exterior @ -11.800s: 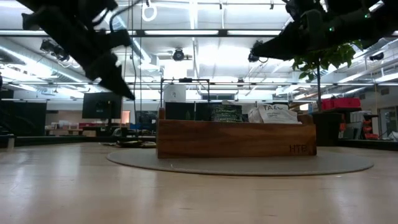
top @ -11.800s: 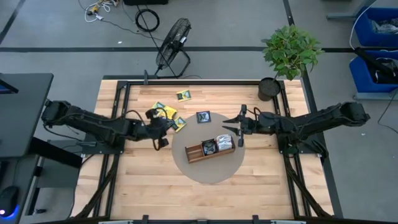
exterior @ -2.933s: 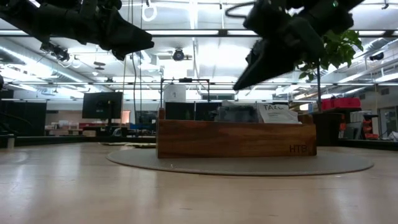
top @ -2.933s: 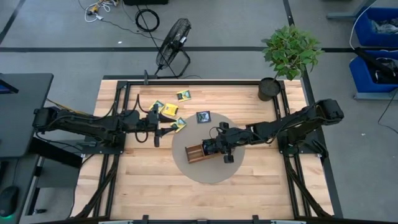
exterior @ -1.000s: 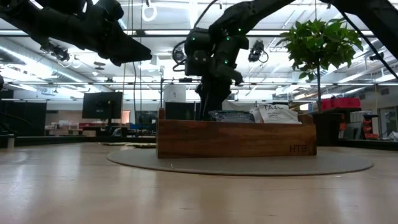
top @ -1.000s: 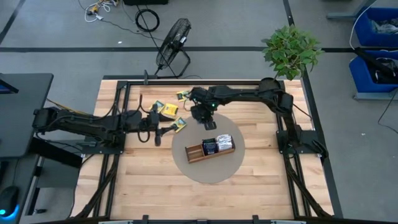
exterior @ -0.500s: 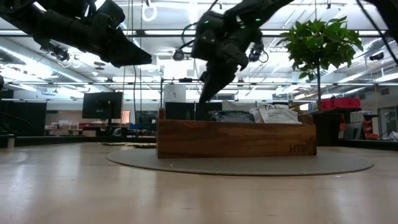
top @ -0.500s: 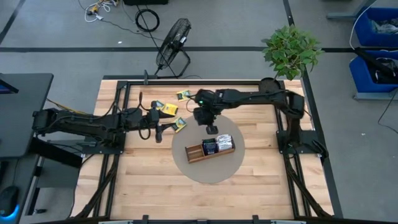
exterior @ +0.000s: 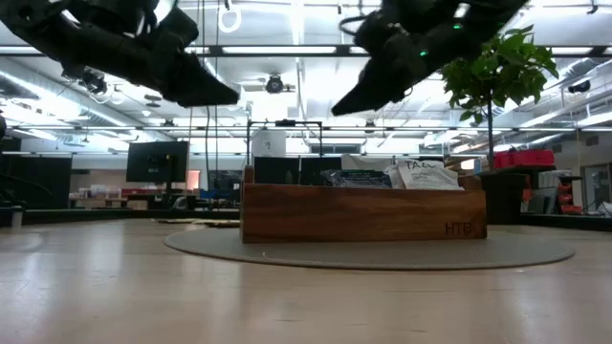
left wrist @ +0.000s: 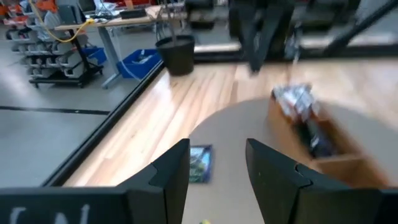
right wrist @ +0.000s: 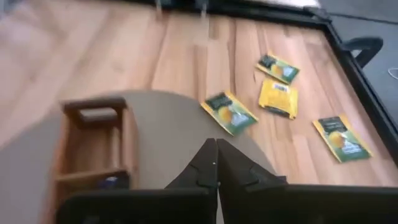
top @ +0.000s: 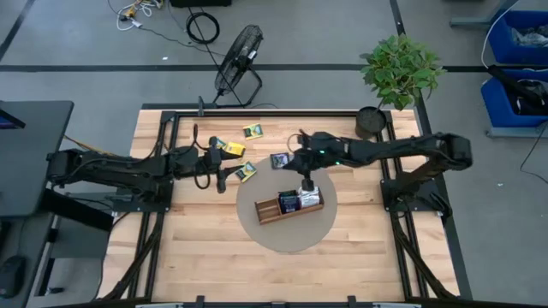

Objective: Pick & Place Tea
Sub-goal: Put the purple tea bag into the middle section of the wooden organizer

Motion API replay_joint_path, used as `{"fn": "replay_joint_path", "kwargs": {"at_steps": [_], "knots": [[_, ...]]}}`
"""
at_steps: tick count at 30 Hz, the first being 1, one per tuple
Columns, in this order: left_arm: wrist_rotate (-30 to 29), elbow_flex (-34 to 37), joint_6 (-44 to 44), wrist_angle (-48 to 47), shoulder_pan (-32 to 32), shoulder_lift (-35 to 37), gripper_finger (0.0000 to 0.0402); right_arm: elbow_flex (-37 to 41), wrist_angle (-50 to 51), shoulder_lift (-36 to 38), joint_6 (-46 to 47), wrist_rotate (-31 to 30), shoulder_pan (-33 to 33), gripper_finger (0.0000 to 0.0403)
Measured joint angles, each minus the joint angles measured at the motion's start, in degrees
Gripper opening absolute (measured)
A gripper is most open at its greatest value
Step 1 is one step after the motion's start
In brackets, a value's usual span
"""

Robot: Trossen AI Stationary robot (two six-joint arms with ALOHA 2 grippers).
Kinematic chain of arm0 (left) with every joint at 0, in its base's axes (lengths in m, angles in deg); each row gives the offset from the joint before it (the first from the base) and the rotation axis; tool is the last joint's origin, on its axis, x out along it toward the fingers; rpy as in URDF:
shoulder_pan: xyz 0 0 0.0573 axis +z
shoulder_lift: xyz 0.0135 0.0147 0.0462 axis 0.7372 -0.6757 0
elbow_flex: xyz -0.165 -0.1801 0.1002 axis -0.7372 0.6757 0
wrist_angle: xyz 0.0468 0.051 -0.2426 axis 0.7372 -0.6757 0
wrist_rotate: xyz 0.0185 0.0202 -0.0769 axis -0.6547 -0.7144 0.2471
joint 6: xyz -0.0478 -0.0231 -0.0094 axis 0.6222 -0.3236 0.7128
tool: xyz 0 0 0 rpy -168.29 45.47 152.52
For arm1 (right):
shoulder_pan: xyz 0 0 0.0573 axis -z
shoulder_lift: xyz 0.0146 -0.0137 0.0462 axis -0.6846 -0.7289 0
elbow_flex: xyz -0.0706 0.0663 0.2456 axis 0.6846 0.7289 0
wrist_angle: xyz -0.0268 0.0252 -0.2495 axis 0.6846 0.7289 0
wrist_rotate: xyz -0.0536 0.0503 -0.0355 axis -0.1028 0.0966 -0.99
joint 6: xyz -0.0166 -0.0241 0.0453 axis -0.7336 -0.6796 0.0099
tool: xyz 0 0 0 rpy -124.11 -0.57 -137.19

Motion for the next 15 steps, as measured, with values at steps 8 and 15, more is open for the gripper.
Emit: {"fn": "replay_joint_path", "kwargs": {"at_steps": [8, 15], "knots": [[1.37, -2.06, -5.97, -0.23, 2.62, -10.08, 0.0161, 9.87, -6.35, 6.02, 7.44, -2.29, -0.05, 0.0003], [3.18, -8.79, -12.04, -0.80, 2.76, -21.27, 0.0161, 12.38, -9.36, 6.22, 9.25, -4.22, -2.05, 0.0003]]}}
